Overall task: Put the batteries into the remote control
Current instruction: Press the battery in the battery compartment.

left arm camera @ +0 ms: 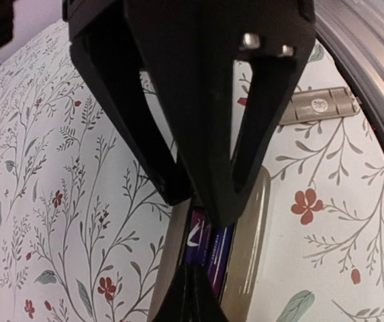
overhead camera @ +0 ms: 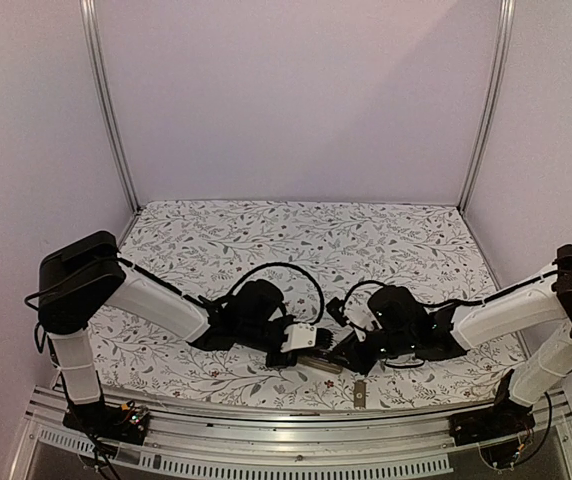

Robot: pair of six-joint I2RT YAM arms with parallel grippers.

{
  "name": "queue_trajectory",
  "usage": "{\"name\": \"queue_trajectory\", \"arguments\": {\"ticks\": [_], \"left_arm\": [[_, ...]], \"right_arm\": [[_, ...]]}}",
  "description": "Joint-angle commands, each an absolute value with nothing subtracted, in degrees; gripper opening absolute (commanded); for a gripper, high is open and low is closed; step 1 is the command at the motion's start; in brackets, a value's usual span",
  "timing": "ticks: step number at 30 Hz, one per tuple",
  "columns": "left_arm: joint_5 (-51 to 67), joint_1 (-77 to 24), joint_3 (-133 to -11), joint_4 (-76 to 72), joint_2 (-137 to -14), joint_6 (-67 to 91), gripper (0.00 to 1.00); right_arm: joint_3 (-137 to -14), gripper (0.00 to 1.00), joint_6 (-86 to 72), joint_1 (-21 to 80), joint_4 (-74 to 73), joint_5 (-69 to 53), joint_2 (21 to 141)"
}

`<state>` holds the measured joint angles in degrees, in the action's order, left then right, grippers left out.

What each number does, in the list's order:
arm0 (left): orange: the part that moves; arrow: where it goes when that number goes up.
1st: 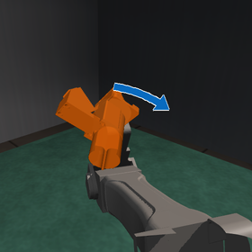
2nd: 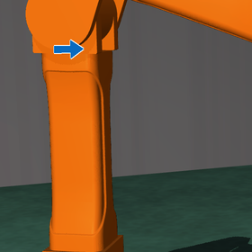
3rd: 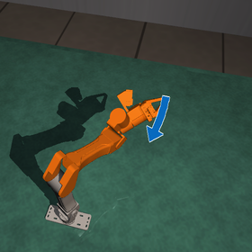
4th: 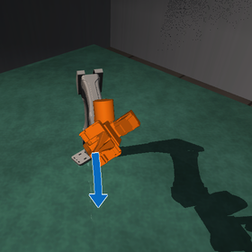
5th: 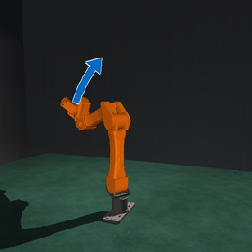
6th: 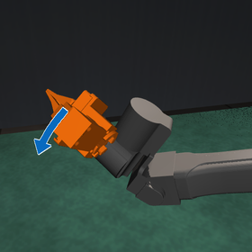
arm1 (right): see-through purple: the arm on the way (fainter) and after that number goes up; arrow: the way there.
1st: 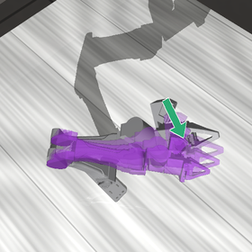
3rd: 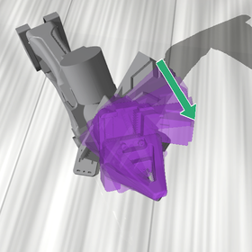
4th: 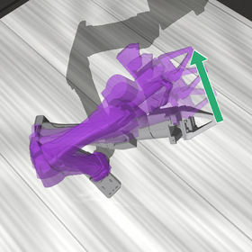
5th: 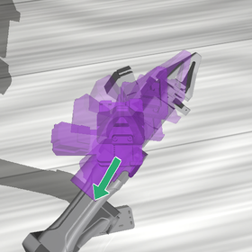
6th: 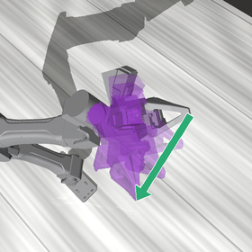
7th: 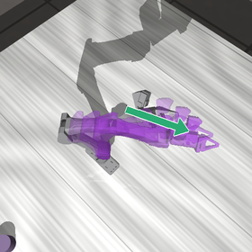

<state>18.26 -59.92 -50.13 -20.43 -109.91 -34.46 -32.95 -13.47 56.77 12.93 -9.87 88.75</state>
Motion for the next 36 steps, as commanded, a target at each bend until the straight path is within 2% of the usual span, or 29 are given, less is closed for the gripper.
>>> {"name": "queue_trajectory", "arguments": {"ticks": [1,5,13,18,24,28,36], "left_arm": [[16.8,-60.6,-48.9,-16.0,-112.0,-35.1,0.03],[16.4,-60.9,-48.9,-16.0,-111.9,-35.4,0.03],[15.7,-61.3,-48.9,-15.9,-111.8,-35.5,0.02],[15.7,-61.3,-49.0,-15.7,-111.8,-35.5,0.02],[15.7,-61.2,-49.0,-15.6,-111.8,-35.4,0.02],[15.8,-61.2,-49.0,-15.5,-111.8,-35.4,0.02],[15.7,-61.1,-49.0,-15.6,-111.9,-35.2,0.02]], "right_arm": [[-35.0,0.36,-18.4,52.5,5.6,-13.0,80.6],[-38.9,0.45,-20.1,47.3,-1.5,-21.9,79.5],[-44.5,0.45,-16.9,43.0,-10.7,-30.1,88.4],[-46.6,0.41,-15.3,42.8,-11.6,-35.5,94.8],[-46.0,0.38,-14.1,42.8,-8.9,-39.9,96.9],[-47.3,0.38,-14.2,42.8,-7.8,-39.5,99.4],[-47.8,0.29,-15.3,43.1,-6.9,-37.6,103.0]]}}
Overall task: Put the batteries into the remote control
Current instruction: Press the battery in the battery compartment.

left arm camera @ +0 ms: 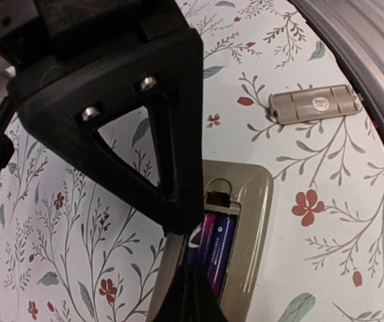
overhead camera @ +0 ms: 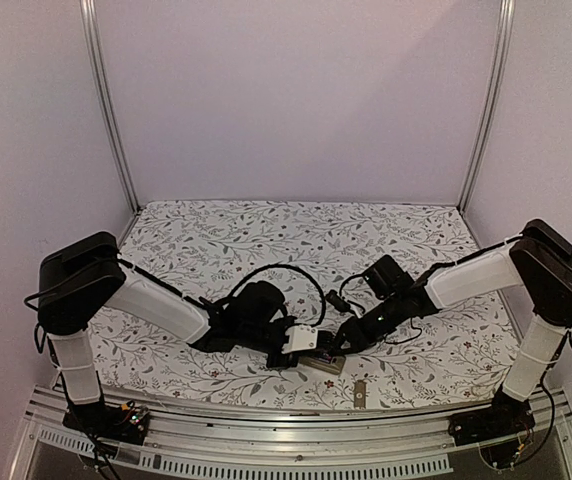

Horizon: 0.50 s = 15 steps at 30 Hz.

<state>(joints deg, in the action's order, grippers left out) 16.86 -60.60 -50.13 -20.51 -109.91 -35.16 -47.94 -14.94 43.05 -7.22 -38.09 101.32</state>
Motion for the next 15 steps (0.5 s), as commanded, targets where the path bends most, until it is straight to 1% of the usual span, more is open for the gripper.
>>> {"name": "queue_trajectory", "arguments": {"ticks": [1,9,15], "left_arm": [[15.7,-61.1,-49.0,-15.6,-112.0,-35.2,0.02],[15.7,-61.1,-49.0,-15.8,-111.8,-35.0,0.02],[15.4,-61.1,-48.9,-15.9,-111.7,-34.7,0.02]], "right_arm": [[-47.5,0.28,-15.2,43.3,-6.9,-37.2,103.2],[-45.5,0.26,-15.1,45.6,-7.1,-33.5,105.1],[-43.7,0.23,-15.6,48.2,-8.2,-26.6,105.8]]}}
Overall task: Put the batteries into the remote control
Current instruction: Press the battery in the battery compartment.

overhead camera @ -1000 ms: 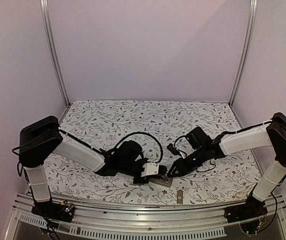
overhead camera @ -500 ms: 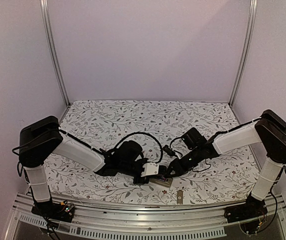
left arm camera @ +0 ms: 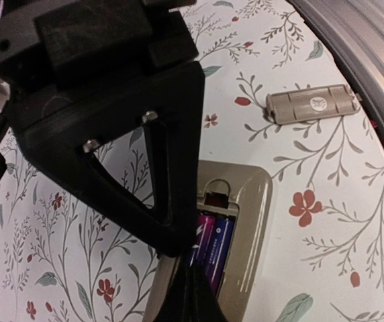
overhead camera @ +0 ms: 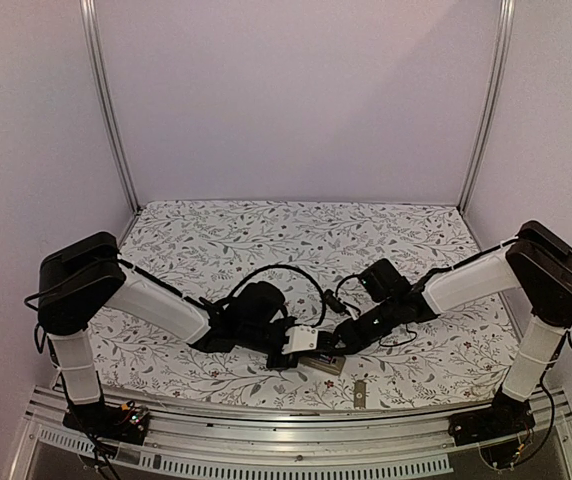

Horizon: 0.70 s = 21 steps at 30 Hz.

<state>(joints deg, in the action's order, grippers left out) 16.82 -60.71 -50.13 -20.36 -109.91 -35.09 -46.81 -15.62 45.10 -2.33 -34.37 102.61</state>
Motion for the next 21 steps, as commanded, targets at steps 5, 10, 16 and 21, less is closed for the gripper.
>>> {"name": "queue_trajectory", "arguments": {"ticks": [5,10,16,21], "left_arm": [[15.0,-61.2,-48.9,-15.9,-111.6,-34.4,0.02],[14.1,-61.0,-48.8,-16.0,-110.7,-33.8,0.02],[14.7,-59.9,-49.0,-17.7,-105.3,-30.8,0.08],[15.9,-59.7,-49.6,-17.9,-101.6,-29.5,0.13]], "right_arm": [[-41.8,0.20,-16.7,49.9,-8.5,-23.2,106.4],[-42.9,0.20,-16.9,49.9,-8.1,-23.2,105.4],[-48.2,0.22,-15.8,49.5,-10.6,-23.9,103.6],[-51.3,0.26,-15.7,48.5,-12.1,-22.2,100.7]]}}
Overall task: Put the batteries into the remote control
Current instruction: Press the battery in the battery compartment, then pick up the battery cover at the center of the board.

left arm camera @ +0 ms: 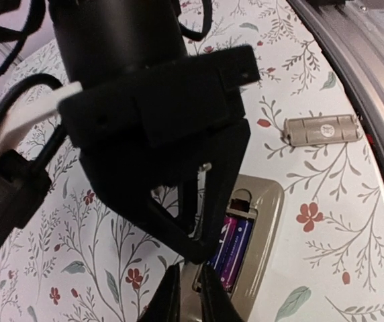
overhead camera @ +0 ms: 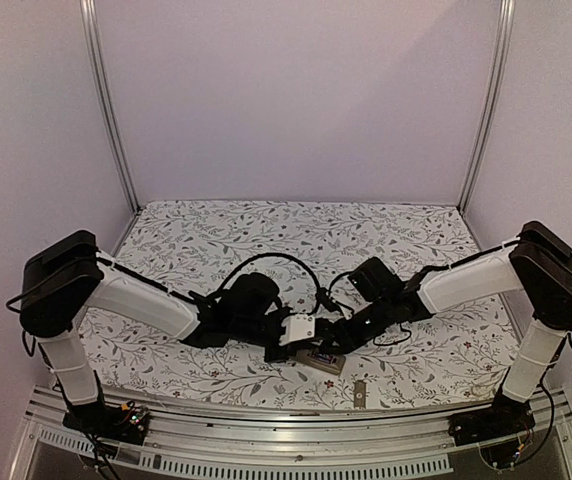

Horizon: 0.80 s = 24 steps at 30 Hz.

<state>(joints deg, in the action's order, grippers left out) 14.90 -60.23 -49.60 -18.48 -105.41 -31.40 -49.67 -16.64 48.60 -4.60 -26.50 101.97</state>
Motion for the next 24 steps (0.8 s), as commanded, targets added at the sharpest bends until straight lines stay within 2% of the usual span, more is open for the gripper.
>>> {"name": "queue_trajectory", "arguments": {"ticks": [1,4,6,7,10,11,17,21,24], "left_arm": [[16.2,-59.7,-49.6,-17.8,-100.7,-29.4,0.15],[17.1,-59.1,-49.2,-16.6,-98.0,-29.2,0.26],[16.8,-58.3,-48.9,-14.8,-96.9,-29.1,0.39],[16.6,-57.8,-48.8,-13.4,-96.5,-29.2,0.47],[16.0,-56.4,-48.5,-8.3,-96.3,-30.1,0.81],[15.2,-56.3,-48.5,-7.0,-96.5,-31.0,0.88],[17.2,-54.9,-54.2,6.9,-100.7,-34.6,0.90],[19.3,-54.4,-55.0,7.6,-103.0,-35.1,0.90],[20.2,-54.5,-55.6,7.1,-104.8,-34.6,0.90]], "right_arm": [[-52.0,0.27,-15.7,48.5,-12.6,-21.7,99.9],[-53.9,0.30,-15.4,48.1,-14.0,-19.6,97.0],[-54.5,0.31,-15.9,47.6,-15.3,-17.9,94.4],[-54.5,0.32,-16.7,47.2,-16.0,-17.1,93.3],[-53.3,0.34,-18.2,46.5,-18.1,-14.8,88.6],[-53.0,0.35,-18.7,46.5,-18.9,-14.3,87.3],[-51.2,0.37,-25.4,46.4,-25.6,-10.2,83.0],[-46.5,0.38,-29.5,46.4,-25.7,-10.6,78.8],[-43.3,0.35,-30.2,46.5,-26.5,-12.1,76.7]]}}
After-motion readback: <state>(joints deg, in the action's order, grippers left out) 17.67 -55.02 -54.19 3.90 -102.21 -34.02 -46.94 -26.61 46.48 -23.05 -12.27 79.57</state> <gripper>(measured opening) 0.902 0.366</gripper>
